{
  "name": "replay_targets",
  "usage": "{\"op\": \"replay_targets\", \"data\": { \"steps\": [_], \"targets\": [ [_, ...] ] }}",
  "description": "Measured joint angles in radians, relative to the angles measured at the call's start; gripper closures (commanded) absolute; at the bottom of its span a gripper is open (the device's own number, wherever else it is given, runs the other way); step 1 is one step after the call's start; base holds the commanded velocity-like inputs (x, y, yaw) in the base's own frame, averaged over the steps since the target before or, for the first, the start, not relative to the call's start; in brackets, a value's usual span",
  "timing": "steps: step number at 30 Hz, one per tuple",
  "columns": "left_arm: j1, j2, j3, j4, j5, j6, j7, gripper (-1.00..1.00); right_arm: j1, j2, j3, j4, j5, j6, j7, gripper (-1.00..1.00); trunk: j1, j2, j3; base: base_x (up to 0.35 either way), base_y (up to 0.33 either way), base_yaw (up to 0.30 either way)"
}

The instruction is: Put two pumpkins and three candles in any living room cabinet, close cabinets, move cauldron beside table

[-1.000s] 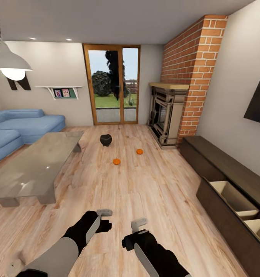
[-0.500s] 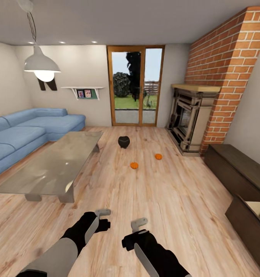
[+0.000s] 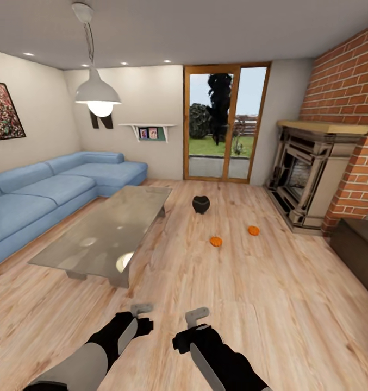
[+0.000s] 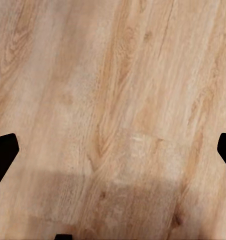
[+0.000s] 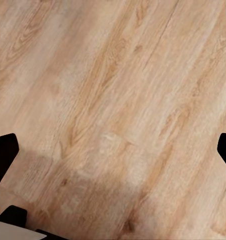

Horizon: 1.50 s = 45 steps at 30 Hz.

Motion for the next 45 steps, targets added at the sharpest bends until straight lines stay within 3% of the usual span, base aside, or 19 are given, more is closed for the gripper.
{"op": "replay_targets", "data": {
  "steps": [16, 39, 45],
  "targets": [
    [0.0, 0.0, 0.002, 0.002, 0.0, -0.008, 0.0, -1.0, 0.0, 0.0, -0.001, 0.0, 0.002, 0.0, 0.004, -1.0, 0.0, 0.0, 0.001, 0.196, 0.229, 0.106],
    [0.0, 0.001, 0.002, 0.003, -0.001, -0.016, 0.0, -1.0, 0.0, 0.0, -0.012, -0.006, 0.002, 0.0, 0.001, -1.0, 0.0, 0.0, 0.001, 0.018, 0.266, 0.0],
    [0.0, 0.02, 0.01, 0.02, -0.001, -0.016, 0.027, -1.0, 0.0, -0.001, -0.032, -0.006, 0.005, 0.001, -0.003, -1.0, 0.0, 0.0, 0.001, 0.146, 0.144, 0.0]
  ]
}}
